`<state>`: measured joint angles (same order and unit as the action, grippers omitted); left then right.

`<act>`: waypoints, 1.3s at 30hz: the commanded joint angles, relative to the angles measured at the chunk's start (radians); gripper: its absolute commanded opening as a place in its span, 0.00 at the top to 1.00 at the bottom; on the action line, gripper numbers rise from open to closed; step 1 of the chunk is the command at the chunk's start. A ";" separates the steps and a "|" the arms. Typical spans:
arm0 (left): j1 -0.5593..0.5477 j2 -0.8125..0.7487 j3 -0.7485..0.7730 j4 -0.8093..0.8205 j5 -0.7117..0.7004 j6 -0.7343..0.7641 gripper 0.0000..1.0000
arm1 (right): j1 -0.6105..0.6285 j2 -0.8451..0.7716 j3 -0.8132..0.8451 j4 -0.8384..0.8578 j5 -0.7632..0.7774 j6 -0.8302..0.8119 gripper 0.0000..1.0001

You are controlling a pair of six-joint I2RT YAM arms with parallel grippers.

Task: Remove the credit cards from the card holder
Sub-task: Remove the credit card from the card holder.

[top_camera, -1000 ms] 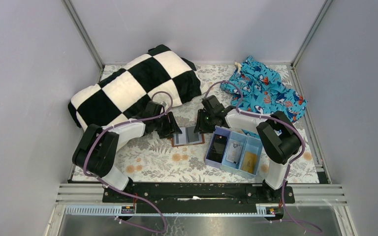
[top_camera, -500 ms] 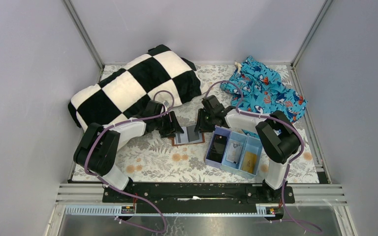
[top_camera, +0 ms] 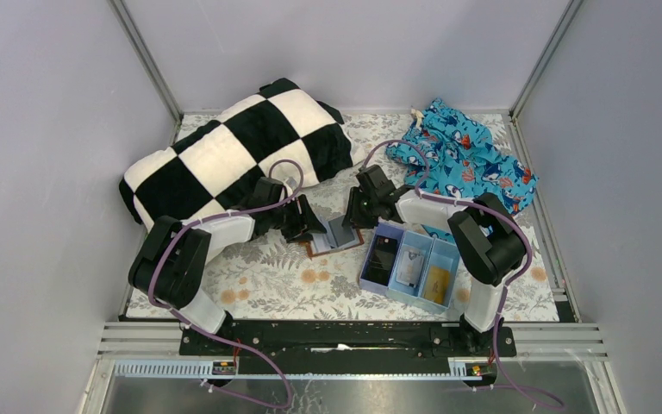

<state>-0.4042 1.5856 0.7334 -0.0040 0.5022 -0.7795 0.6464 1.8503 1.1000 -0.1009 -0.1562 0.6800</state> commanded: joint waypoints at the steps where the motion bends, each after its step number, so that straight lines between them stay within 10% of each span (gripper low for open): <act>1: -0.015 -0.039 0.008 0.192 0.120 -0.071 0.42 | 0.017 0.036 -0.020 0.012 -0.036 0.021 0.62; 39: -0.015 0.061 0.112 0.237 0.172 -0.078 0.41 | -0.004 -0.247 -0.130 0.071 0.111 0.030 0.58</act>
<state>-0.4164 1.6123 0.7818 0.1757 0.6510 -0.8719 0.6395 1.6432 0.9455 -0.0387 -0.0811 0.7212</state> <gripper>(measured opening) 0.587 0.416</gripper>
